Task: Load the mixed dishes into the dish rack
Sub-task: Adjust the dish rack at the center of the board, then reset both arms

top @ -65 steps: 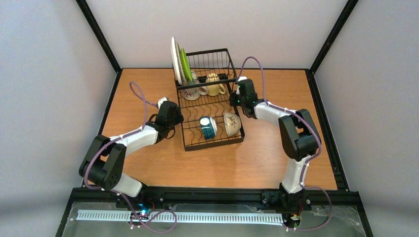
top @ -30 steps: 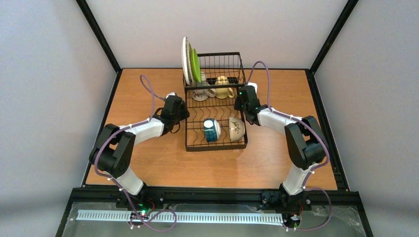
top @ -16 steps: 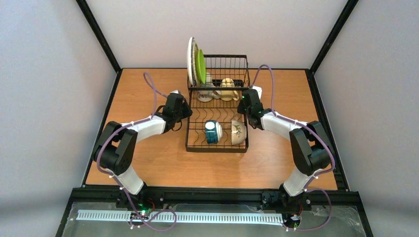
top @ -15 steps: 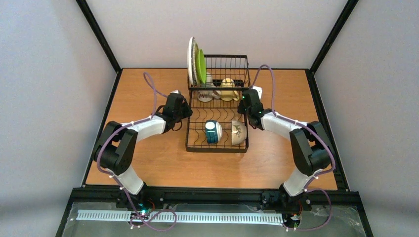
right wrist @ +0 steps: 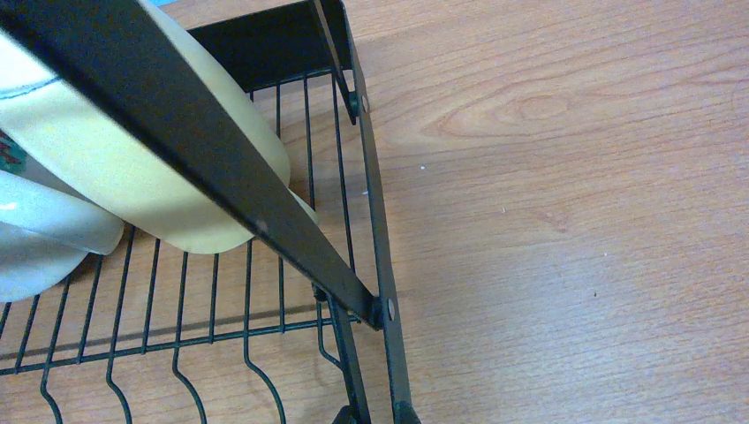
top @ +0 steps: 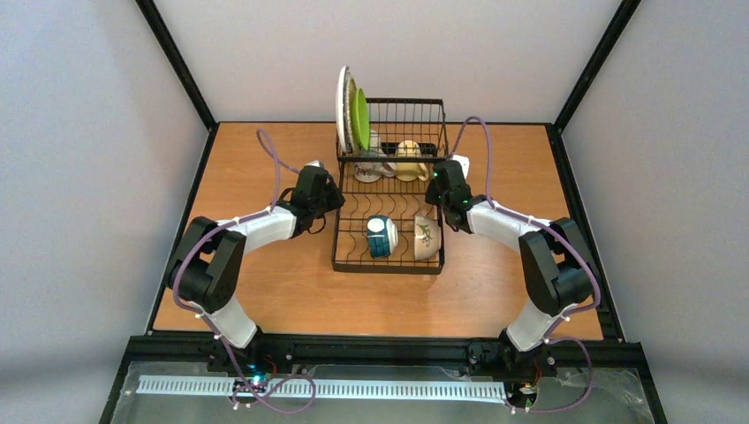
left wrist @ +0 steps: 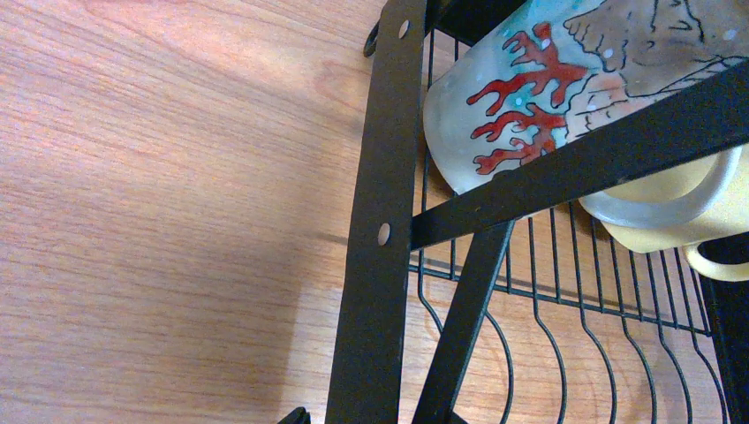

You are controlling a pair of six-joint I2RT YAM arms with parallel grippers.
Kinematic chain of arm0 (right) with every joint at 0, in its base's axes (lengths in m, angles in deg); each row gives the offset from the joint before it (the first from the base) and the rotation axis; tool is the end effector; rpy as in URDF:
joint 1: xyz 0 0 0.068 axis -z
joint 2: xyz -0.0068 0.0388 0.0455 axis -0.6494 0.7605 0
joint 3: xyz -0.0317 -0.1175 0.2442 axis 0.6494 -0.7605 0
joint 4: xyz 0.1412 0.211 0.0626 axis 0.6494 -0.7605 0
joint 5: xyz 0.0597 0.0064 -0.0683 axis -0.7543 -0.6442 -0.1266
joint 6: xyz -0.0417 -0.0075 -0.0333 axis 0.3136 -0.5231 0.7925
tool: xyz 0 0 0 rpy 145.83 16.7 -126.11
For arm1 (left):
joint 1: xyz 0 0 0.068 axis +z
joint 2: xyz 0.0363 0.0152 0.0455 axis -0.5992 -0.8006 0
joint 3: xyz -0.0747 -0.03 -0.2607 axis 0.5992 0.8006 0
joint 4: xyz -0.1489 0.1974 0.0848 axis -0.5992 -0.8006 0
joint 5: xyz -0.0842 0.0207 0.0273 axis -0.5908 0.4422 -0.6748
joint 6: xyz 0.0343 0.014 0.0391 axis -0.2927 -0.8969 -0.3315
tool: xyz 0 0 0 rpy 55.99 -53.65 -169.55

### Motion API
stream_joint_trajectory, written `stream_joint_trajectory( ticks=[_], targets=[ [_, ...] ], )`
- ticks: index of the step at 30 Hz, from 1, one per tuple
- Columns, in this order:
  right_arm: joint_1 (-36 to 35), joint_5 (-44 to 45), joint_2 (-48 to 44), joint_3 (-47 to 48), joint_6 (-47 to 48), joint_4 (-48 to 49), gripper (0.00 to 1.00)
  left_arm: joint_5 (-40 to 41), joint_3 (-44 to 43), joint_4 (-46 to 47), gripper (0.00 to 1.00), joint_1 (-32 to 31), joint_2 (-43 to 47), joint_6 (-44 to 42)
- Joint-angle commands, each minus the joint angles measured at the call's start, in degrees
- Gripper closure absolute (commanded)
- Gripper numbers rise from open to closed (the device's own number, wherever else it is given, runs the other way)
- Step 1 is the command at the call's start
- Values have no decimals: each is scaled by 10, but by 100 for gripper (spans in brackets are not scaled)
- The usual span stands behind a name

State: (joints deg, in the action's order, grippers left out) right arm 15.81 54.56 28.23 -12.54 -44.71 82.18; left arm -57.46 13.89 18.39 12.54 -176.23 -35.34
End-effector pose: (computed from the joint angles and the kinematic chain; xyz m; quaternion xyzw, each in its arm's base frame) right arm 0.3262 0.1381 0.1927 0.0936 0.8977 0.0581 0.4266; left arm 0.3189 -0.1397 0.1819 -0.1481 0.8905 -0.1897 0.3860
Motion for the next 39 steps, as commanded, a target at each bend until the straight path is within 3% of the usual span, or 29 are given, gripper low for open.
stream_joint_trajectory(
  ticks=[1,3,8,10,25,39],
  targets=[
    [24,57,-9,-19,-32,-71,98,10,-17,3,21,1,-8,-13],
    [24,58,-11,-18,-31,-72,93,10,-17,3,21,1,-7,-12],
    [24,57,-22,-17,-23,-69,54,10,-10,6,17,1,5,-9],
    [24,55,-28,-16,-20,-69,47,7,-10,5,17,1,8,-10],
    [24,36,-61,-17,-9,-74,44,-17,31,25,17,-7,34,11],
    [24,37,-101,-17,0,-88,43,12,44,23,18,-66,41,40]
  ],
)
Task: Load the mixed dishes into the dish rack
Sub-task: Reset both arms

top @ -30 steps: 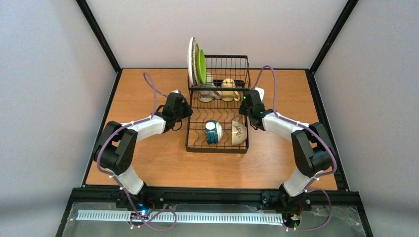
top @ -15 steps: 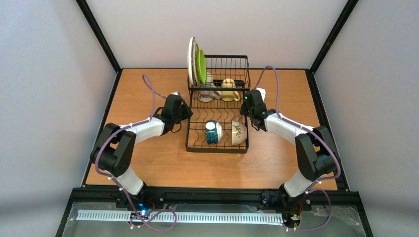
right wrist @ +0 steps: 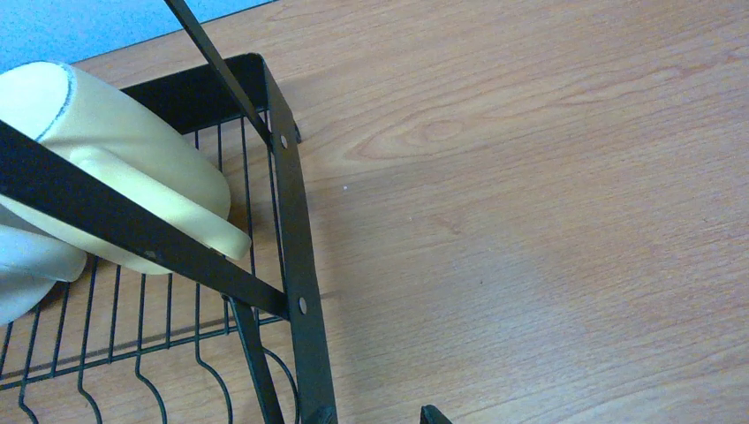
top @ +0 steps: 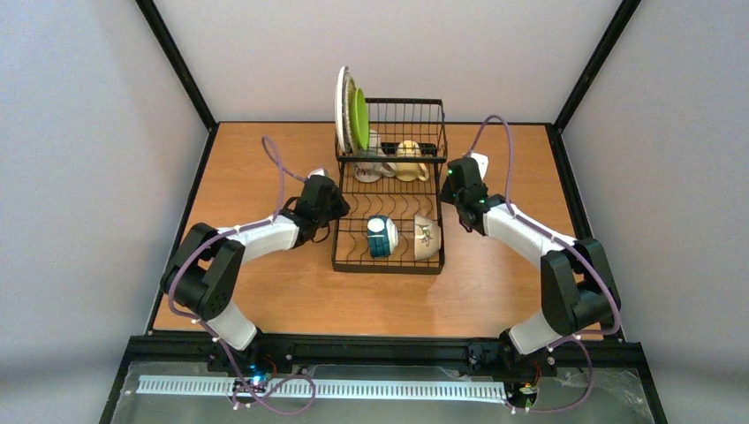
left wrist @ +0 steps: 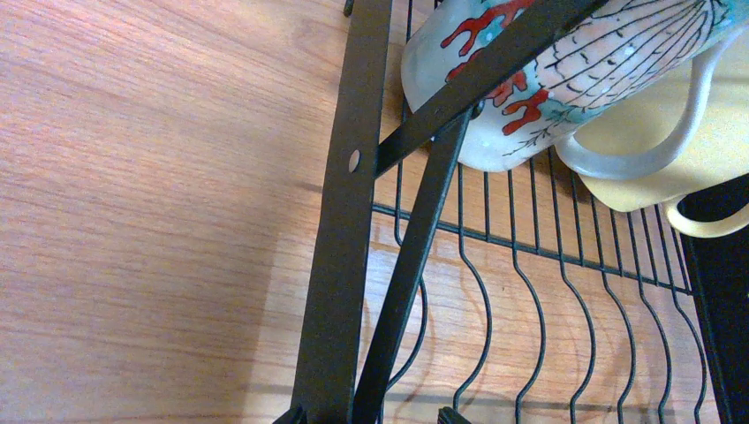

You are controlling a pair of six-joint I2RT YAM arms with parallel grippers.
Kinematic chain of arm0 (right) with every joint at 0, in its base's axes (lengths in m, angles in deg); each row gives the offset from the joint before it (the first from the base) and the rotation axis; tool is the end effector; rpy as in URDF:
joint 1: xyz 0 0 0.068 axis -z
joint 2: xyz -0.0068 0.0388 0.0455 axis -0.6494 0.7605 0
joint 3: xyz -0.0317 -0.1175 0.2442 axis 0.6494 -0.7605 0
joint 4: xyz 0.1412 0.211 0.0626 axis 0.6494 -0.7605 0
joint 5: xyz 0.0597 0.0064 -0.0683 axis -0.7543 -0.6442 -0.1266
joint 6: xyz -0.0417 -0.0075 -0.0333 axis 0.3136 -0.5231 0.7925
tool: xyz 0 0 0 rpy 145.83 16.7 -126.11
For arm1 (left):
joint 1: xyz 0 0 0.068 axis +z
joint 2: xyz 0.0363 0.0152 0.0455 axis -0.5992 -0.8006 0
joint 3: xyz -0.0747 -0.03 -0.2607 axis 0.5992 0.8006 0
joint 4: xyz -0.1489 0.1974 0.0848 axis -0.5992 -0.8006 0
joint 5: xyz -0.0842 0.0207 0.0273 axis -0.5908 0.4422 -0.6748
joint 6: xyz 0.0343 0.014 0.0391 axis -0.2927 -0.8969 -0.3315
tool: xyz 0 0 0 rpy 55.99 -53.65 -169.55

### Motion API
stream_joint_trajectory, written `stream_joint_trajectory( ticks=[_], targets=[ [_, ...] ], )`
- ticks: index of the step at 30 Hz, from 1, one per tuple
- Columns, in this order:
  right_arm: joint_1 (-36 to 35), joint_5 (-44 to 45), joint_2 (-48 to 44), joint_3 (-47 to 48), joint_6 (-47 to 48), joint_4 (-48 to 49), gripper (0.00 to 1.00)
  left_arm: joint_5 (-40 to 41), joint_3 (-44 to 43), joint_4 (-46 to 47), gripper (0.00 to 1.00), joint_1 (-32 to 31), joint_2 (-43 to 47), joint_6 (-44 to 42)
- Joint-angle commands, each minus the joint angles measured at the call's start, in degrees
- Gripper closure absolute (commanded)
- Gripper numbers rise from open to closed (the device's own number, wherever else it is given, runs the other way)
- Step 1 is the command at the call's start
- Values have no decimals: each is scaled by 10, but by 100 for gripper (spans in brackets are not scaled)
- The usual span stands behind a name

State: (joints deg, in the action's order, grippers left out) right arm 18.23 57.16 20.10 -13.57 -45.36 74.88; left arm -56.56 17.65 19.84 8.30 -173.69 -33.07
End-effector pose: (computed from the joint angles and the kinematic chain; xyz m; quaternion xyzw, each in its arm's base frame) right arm 0.3083 0.1130 0.2228 0.1264 0.8917 0.0317 0.4336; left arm 0.2955 -0.1557 0.1785 -0.1360 0.8913 -0.2066 0.3800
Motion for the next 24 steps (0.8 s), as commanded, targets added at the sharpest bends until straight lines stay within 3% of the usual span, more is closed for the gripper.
stream_joint_trajectory(
  ticks=[1,24],
  targets=[
    [0,11,-22,-7,7,-16,43,6,8,9,18,-27,18,20],
    [0,15,-60,-11,9,-33,41,28,28,-2,18,-58,50,43]
  ],
)
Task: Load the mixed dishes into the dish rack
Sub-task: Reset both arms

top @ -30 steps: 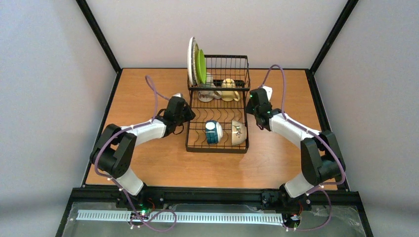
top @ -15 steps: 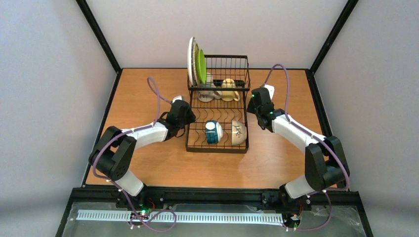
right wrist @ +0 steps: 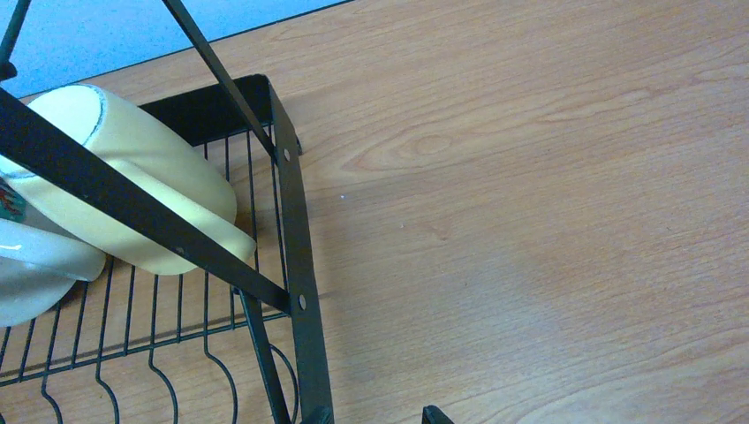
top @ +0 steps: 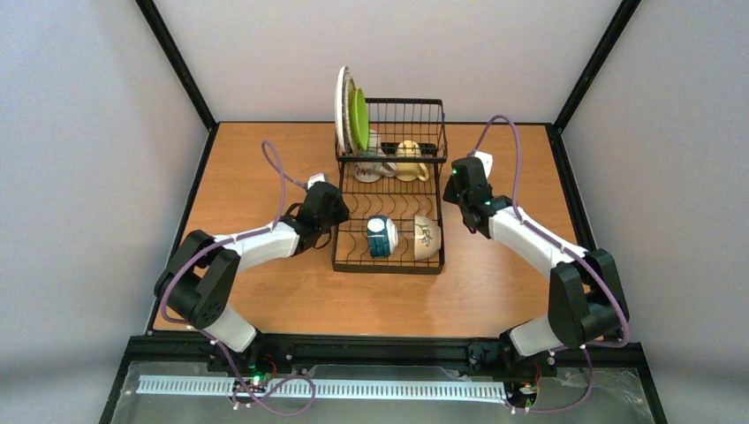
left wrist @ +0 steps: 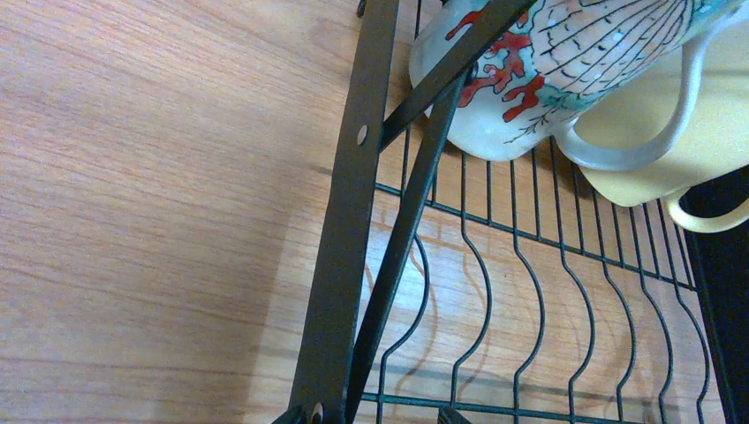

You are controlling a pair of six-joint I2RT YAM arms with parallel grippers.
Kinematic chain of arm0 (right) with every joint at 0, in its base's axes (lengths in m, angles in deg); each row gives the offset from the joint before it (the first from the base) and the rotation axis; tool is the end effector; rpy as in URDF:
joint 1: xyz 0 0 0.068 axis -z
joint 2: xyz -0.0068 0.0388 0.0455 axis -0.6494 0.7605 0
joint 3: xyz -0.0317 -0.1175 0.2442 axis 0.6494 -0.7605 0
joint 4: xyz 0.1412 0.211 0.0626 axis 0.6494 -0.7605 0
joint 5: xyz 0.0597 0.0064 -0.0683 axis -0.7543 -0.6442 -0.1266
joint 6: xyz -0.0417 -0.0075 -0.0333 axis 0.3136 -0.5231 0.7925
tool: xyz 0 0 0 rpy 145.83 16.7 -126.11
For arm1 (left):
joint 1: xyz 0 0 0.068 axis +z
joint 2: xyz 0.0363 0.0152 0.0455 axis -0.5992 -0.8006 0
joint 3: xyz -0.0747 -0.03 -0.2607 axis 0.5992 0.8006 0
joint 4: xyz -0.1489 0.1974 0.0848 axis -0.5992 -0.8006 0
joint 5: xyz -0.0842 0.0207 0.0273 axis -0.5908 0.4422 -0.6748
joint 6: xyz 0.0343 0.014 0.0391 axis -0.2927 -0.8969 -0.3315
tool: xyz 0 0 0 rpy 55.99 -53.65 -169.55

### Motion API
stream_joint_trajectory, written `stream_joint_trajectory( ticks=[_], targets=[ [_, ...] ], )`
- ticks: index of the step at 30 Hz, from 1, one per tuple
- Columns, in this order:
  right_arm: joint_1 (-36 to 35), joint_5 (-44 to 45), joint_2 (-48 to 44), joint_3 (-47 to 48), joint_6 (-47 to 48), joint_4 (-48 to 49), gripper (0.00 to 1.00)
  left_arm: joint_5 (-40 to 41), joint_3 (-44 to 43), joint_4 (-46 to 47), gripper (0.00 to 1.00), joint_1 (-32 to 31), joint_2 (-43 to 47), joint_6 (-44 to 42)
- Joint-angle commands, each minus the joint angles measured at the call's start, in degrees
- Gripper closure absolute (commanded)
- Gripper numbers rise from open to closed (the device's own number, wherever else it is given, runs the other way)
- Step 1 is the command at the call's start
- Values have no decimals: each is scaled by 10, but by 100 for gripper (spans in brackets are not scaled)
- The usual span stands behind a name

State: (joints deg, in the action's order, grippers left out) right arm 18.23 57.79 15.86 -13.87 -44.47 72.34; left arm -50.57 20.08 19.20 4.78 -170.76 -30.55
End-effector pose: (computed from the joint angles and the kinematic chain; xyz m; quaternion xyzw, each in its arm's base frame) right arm 0.2967 0.1078 0.2399 0.1233 0.8865 0.0292 0.4450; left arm 0.2763 -0.1635 0.1809 -0.1500 0.8864 -0.1876 0.3957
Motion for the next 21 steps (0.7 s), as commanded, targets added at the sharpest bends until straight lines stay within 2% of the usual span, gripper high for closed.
stream_joint_trajectory(
  ticks=[1,21],
  targets=[
    [0,9,-19,-9,0,-9,41,-31,6,4,18,-24,23,19],
    [0,12,-53,-28,-2,-20,40,-8,39,8,18,-64,47,50]
  ],
)
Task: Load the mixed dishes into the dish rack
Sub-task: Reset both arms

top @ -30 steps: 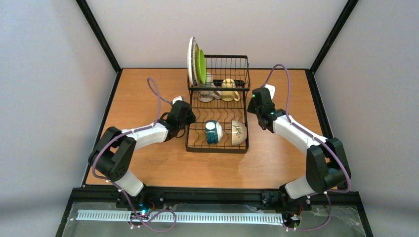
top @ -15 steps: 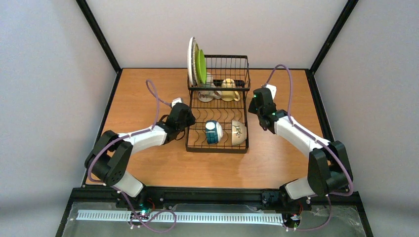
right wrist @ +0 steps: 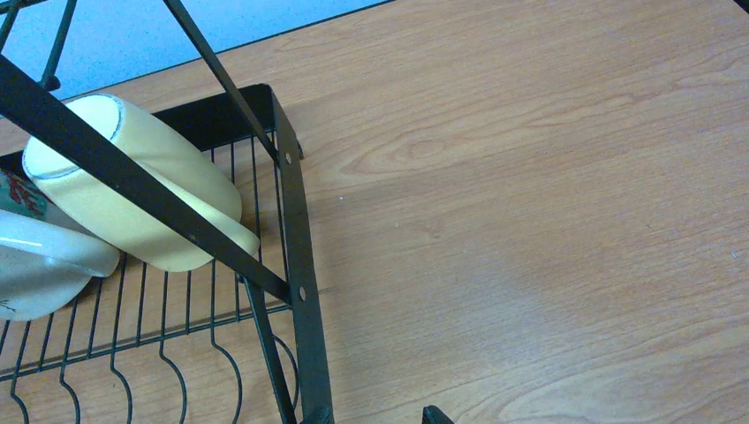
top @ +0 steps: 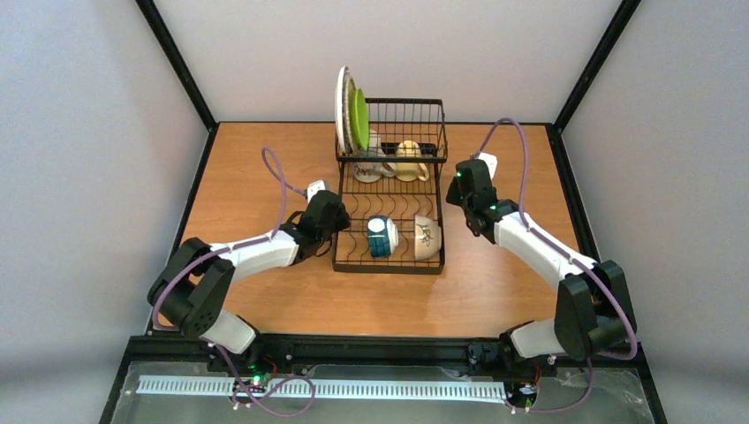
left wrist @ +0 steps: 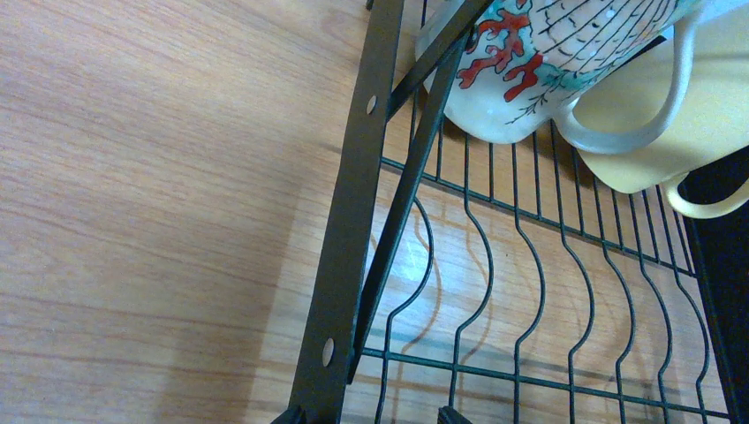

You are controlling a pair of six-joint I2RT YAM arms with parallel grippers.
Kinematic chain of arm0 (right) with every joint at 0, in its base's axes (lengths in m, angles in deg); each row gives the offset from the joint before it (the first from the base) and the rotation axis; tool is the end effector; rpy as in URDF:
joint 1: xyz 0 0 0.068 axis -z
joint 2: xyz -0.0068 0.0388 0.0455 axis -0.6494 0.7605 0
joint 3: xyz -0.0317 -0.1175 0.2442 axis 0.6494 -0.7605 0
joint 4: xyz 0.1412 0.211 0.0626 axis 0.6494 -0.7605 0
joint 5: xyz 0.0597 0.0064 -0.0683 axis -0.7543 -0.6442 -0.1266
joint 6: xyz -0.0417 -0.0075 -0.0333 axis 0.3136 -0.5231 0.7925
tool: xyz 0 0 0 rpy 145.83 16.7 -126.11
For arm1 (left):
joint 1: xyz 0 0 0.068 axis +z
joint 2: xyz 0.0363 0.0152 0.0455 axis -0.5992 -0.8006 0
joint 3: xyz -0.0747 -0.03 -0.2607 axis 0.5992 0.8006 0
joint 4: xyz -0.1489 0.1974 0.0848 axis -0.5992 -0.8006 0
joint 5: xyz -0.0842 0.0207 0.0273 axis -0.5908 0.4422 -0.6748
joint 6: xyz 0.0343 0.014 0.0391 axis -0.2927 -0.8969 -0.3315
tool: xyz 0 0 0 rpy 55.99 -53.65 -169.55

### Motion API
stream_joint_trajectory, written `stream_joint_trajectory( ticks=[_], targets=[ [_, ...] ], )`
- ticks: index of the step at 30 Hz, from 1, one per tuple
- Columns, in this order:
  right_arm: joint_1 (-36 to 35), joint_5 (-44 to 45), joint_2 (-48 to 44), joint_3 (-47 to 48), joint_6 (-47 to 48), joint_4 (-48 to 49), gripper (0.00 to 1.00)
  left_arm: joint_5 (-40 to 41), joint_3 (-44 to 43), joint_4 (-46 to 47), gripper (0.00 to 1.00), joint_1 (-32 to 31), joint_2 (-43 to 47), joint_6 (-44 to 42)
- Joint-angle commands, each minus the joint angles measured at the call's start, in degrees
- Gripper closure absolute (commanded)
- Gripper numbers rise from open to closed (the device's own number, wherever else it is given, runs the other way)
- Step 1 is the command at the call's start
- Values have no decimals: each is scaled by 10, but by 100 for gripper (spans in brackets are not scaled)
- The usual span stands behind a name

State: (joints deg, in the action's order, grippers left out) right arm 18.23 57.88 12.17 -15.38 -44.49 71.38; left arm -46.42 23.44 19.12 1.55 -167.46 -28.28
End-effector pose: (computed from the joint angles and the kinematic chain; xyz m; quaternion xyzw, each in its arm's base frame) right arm 0.2847 0.1029 0.2485 0.1253 0.8818 0.0334 0.4535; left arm 0.2550 -0.1676 0.1804 -0.1573 0.8824 -0.1800 0.4054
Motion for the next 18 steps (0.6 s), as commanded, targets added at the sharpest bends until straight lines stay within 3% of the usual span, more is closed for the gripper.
stream_joint_trajectory(
  ticks=[1,18],
  targets=[
    [0,11,-18,-13,-2,-11,40,-49,7,9,18,-32,15,28],
    [-1,18,-40,-5,13,-18,40,1,1,-44,15,-46,62,24]
  ],
)
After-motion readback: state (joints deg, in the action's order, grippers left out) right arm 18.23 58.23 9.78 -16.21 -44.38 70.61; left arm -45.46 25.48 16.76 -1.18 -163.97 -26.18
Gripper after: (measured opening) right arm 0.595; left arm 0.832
